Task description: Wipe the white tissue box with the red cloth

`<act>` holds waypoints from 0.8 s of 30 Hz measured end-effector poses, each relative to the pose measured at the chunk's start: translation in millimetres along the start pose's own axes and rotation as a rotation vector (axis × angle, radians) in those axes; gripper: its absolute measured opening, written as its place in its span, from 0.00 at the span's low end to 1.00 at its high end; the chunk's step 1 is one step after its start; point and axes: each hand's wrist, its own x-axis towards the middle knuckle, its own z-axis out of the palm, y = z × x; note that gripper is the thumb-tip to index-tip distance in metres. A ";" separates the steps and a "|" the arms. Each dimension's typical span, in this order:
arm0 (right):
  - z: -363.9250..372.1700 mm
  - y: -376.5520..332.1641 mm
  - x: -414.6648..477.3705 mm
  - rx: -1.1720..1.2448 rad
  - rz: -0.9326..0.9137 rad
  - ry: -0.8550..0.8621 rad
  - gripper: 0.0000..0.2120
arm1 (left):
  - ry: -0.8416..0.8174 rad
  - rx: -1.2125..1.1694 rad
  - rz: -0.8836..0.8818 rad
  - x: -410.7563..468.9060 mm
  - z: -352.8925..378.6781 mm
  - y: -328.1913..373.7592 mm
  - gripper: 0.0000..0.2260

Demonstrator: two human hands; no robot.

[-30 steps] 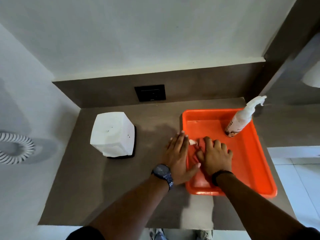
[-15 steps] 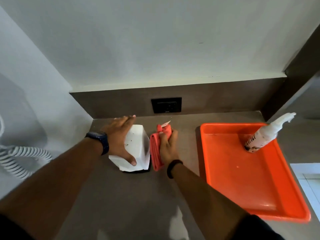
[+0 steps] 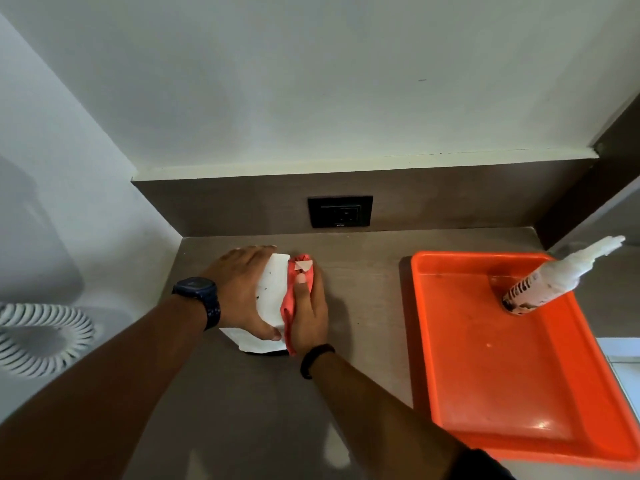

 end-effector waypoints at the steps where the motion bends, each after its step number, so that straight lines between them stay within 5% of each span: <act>1: -0.7 1.9 0.8 0.004 0.017 -0.004 0.20 | -0.003 0.002 -0.007 0.1 0.5 0.0 0.61; 5: -3.9 0.8 7.9 0.062 0.153 0.006 0.23 | -0.005 0.002 -0.033 1.1 -0.1 1.2 0.62; 9: 0.6 -0.1 -5.5 0.021 0.025 0.010 0.27 | 0.010 -0.021 -0.007 1.0 0.4 2.6 0.58; 17: 2.3 -8.7 -1.7 0.060 0.183 0.032 0.32 | -0.027 -0.023 -0.042 -0.1 -3.2 5.0 0.61; 24: 3.3 -8.9 1.5 0.066 0.209 0.074 0.26 | -0.031 -0.023 -0.035 -1.9 -6.9 5.3 0.60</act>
